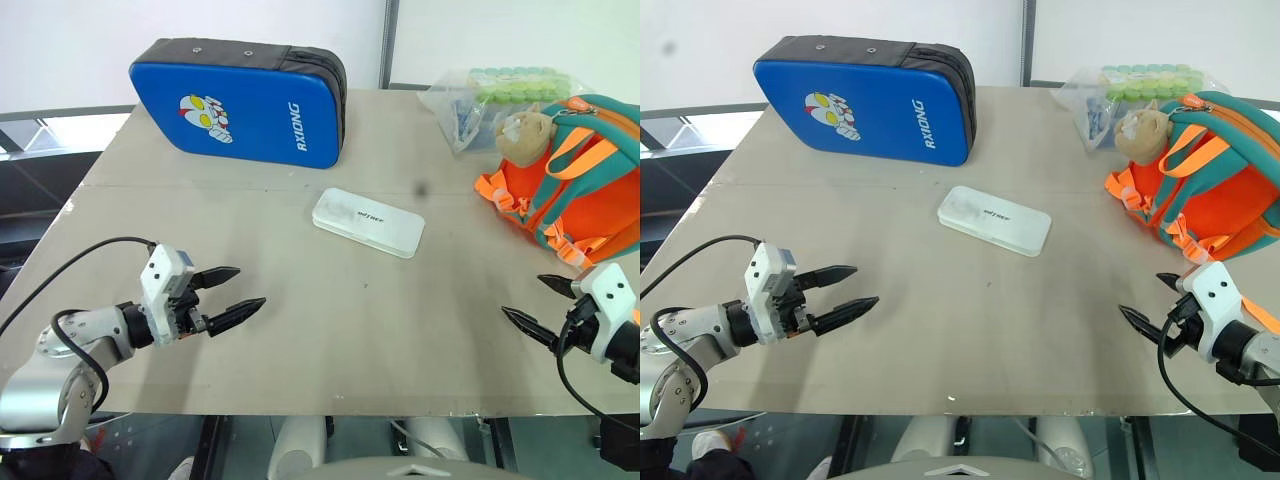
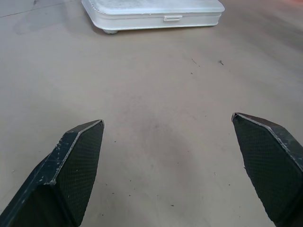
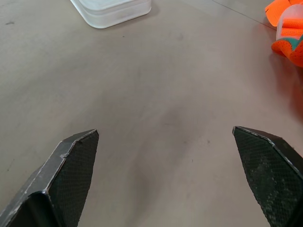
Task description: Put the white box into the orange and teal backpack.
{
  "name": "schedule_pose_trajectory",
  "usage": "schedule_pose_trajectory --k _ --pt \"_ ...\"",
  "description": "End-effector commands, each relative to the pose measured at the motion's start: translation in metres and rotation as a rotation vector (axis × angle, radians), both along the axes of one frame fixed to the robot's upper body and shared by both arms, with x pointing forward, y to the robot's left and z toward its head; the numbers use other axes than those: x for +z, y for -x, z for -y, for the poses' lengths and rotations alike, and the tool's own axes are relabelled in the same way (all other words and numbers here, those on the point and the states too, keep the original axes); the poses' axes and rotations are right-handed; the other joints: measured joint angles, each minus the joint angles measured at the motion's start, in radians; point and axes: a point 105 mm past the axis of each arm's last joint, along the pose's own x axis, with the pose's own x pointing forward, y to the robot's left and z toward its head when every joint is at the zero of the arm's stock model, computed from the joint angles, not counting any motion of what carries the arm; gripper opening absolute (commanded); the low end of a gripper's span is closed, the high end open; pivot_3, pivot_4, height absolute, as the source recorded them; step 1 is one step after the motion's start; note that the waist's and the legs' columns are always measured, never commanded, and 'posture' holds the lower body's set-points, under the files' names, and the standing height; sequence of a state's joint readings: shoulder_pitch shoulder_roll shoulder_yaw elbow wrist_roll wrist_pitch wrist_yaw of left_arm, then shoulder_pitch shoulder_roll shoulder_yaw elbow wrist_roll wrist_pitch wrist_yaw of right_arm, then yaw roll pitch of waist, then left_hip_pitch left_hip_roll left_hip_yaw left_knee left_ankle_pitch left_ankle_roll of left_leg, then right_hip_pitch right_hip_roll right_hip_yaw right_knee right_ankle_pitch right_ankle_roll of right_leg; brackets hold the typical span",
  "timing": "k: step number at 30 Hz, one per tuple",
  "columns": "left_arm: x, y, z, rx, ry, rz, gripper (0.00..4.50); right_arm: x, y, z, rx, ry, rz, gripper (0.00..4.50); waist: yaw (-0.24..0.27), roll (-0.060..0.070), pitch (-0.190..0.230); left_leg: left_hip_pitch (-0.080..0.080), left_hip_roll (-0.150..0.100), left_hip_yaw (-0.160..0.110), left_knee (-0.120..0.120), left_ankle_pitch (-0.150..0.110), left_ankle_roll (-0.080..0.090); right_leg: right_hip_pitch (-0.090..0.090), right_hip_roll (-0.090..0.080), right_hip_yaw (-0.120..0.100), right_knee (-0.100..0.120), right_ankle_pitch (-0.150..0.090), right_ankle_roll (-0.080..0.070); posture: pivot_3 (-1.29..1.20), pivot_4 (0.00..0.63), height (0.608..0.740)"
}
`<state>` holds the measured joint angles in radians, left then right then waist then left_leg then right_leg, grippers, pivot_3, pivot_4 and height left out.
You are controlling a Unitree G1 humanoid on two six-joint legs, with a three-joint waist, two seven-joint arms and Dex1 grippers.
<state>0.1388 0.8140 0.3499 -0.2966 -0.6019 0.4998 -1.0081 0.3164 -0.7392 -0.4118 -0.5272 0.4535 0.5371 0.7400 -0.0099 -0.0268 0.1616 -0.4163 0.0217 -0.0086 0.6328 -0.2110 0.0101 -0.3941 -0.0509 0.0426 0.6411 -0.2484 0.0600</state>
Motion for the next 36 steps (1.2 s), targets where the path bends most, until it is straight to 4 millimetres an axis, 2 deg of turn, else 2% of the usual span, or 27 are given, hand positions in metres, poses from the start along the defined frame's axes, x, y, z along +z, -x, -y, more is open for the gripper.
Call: schedule_pose_trajectory --k 1,3,7,9,10,12,15,16,18,22,26,29,31,33,36 --pt "0.017 -0.010 0.003 0.025 0.006 0.068 4.43 0.019 -0.002 -0.009 0.023 0.023 0.091 4.48 0.000 0.000 0.000 0.000 0.000 0.000 0.000 0.000 0.000 0.000 0.000 0.000 0.000 0.000 0.000 0.00 0.150 0.740" --pt "0.024 -0.033 0.004 0.126 0.004 0.100 4.43 0.026 -0.008 -0.023 0.002 0.061 0.129 4.48 0.007 0.000 0.000 0.000 0.000 -0.001 0.000 0.000 0.000 0.000 0.000 0.000 0.000 0.000 0.000 0.00 0.150 0.740" --pt "0.038 -0.059 0.017 0.212 0.058 0.125 4.43 0.027 -0.026 -0.041 -0.053 -0.051 0.103 4.48 0.005 -0.004 -0.002 0.001 0.001 -0.001 0.001 0.000 0.000 0.002 0.003 -0.001 0.001 -0.001 0.003 0.00 0.150 0.740" --pt "0.043 -0.068 0.025 0.229 0.106 0.121 4.50 0.026 -0.032 -0.049 -0.063 -0.076 0.088 3.95 0.003 -0.004 -0.001 0.000 0.000 -0.001 0.002 0.000 0.000 0.001 0.002 0.000 0.001 0.001 0.001 0.00 0.150 0.740" --pt "0.043 -0.076 0.028 0.259 0.115 0.116 4.23 0.022 -0.038 -0.054 -0.076 -0.080 0.075 3.68 0.002 -0.005 -0.001 0.000 0.000 0.000 0.002 0.000 0.000 0.001 0.002 0.000 0.001 0.003 0.004 0.00 0.150 0.740" --pt "0.041 -0.091 0.036 0.302 0.116 0.089 3.58 0.018 -0.049 -0.061 -0.108 -0.082 0.063 2.72 0.002 -0.005 -0.001 -0.001 -0.001 -0.001 0.002 0.000 0.000 0.000 0.003 -0.001 0.001 0.003 0.004 0.00 0.150 0.740" --pt "0.037 -0.120 0.047 0.370 0.057 0.103 2.24 0.012 -0.076 -0.070 -0.210 -0.080 0.062 1.34 0.001 -0.005 -0.001 -0.001 -0.004 -0.002 0.002 0.000 0.000 0.000 0.004 -0.001 0.002 0.003 0.005 0.00 0.150 0.740" --pt "0.036 -0.128 0.049 0.389 0.045 0.104 1.70 0.011 -0.082 -0.075 -0.222 -0.070 0.064 0.72 0.001 -0.005 -0.001 -0.001 -0.004 -0.002 0.002 0.000 0.000 0.000 0.004 -0.001 0.002 0.003 0.005 0.00 0.150 0.740" --pt "0.030 -0.148 0.053 0.415 -0.042 0.129 1.08 0.004 -0.095 -0.079 -0.289 -0.056 0.045 0.06 -0.001 -0.005 -0.001 -0.001 -0.004 -0.002 0.002 0.000 0.000 0.000 0.004 0.000 0.003 0.003 0.004 0.00 0.150 0.740" --pt "0.021 -0.179 0.055 0.463 -0.131 0.149 1.05 -0.002 -0.111 -0.091 -0.301 0.012 0.060 0.01 0.000 -0.005 -0.001 -0.001 -0.005 -0.002 0.002 0.000 0.000 -0.001 0.004 -0.001 0.003 0.003 0.005 0.00 0.150 0.740" --pt "0.014 -0.193 0.062 0.393 -0.170 0.151 1.05 0.001 -0.123 -0.109 -0.245 0.028 0.082 0.01 -0.005 -0.005 -0.001 -0.003 -0.005 -0.001 0.002 0.000 0.000 -0.003 0.004 0.000 0.003 0.003 0.005 0.00 0.150 0.740" --pt "0.000 -0.186 0.079 0.252 -0.177 0.108 1.05 0.002 -0.128 -0.131 -0.144 0.032 0.080 0.01 -0.008 -0.005 -0.001 -0.008 -0.005 -0.002 0.001 0.000 0.000 -0.008 0.004 0.000 0.003 0.003 0.005 0.00 0.150 0.740" --pt "0.000 -0.179 0.087 0.190 -0.153 0.113 1.05 0.003 -0.129 -0.142 -0.082 0.037 0.083 0.01 -0.007 -0.005 -0.001 -0.013 -0.005 -0.002 0.002 0.000 0.000 -0.012 0.004 -0.001 0.004 0.003 0.005 0.00 0.150 0.740" --pt "0.000 -0.168 0.091 0.135 -0.156 0.121 1.05 0.003 -0.125 -0.154 0.003 0.033 0.071 0.01 -0.008 -0.005 -0.001 -0.015 -0.005 -0.002 0.002 0.000 0.000 -0.014 0.004 -0.001 0.005 0.003 0.005 0.00 0.150 0.740" --pt "0.007 -0.142 0.094 0.086 -0.126 0.128 1.05 -0.002 -0.120 -0.159 0.093 0.111 0.093 0.01 -0.011 -0.005 -0.001 -0.015 -0.005 -0.001 0.002 0.000 0.000 -0.014 0.003 0.000 0.005 0.004 0.005 0.00 0.150 0.740"
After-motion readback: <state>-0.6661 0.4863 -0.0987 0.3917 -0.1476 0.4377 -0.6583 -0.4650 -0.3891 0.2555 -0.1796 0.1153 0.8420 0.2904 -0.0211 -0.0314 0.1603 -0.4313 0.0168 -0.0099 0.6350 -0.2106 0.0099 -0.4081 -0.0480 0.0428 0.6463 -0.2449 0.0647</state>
